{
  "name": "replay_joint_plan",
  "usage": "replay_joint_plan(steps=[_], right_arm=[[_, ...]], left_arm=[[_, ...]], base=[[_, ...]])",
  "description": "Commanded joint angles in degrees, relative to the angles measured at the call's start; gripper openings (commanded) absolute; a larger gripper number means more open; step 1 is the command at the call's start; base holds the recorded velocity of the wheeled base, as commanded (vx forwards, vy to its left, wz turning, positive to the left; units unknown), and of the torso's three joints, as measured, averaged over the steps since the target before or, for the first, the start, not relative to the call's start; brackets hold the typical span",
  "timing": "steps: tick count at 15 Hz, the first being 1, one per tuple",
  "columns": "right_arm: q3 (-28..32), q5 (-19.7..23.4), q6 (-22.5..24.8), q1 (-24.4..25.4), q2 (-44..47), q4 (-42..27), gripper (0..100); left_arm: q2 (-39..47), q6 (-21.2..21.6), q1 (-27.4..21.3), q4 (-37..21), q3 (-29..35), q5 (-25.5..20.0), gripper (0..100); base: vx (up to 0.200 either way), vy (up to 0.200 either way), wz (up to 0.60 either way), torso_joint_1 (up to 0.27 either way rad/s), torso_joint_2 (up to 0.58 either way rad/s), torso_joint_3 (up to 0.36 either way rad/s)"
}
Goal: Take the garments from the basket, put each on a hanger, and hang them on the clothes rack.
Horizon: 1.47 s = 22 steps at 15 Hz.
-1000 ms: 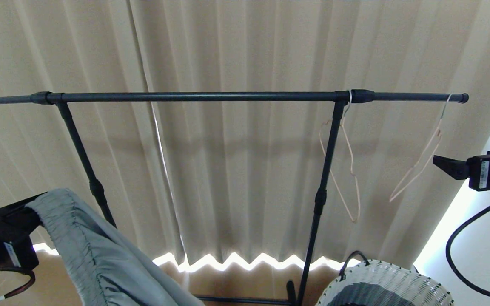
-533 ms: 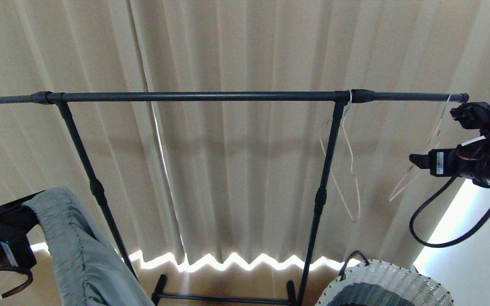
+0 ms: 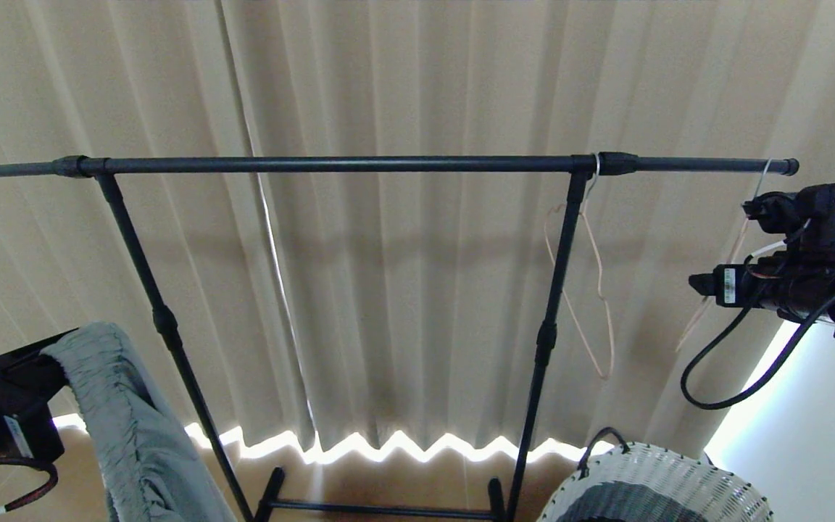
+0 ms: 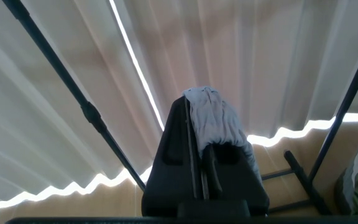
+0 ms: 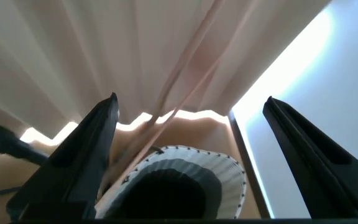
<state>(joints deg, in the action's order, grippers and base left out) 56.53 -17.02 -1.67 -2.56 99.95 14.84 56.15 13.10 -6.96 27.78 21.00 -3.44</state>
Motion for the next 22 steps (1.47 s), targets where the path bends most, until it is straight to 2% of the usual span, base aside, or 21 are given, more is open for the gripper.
replay_joint_plan(steps=[1, 7, 13, 22], right_arm=[[0.0, -0.4, 0.0, -0.3, 0.1, 0.0, 100], [0.6, -0.8, 0.1, -1.3, 0.2, 0.2, 100], [4.3, -0.1, -0.2, -1.7, 3.0, 0.1, 100], [4.0, -0.3, -1.5, -1.3, 3.2, -0.2, 100]], left_arm=[[0.0, 0.0, 0.0, 0.1, 0.0, 0.0, 0], [-0.2, 0.0, 0.0, 0.1, 0.1, 0.0, 0], [-0.1, 0.0, 0.0, 0.1, 0.1, 0.0, 0], [-0.1, 0.0, 0.0, 0.1, 0.1, 0.0, 0]], base=[[0.0, 0.0, 0.0, 0.0, 0.0, 0.0], [0.0, 0.0, 0.0, 0.0, 0.0, 0.0], [0.0, 0.0, 0.0, 0.0, 0.0, 0.0], [0.0, 0.0, 0.0, 0.0, 0.0, 0.0]])
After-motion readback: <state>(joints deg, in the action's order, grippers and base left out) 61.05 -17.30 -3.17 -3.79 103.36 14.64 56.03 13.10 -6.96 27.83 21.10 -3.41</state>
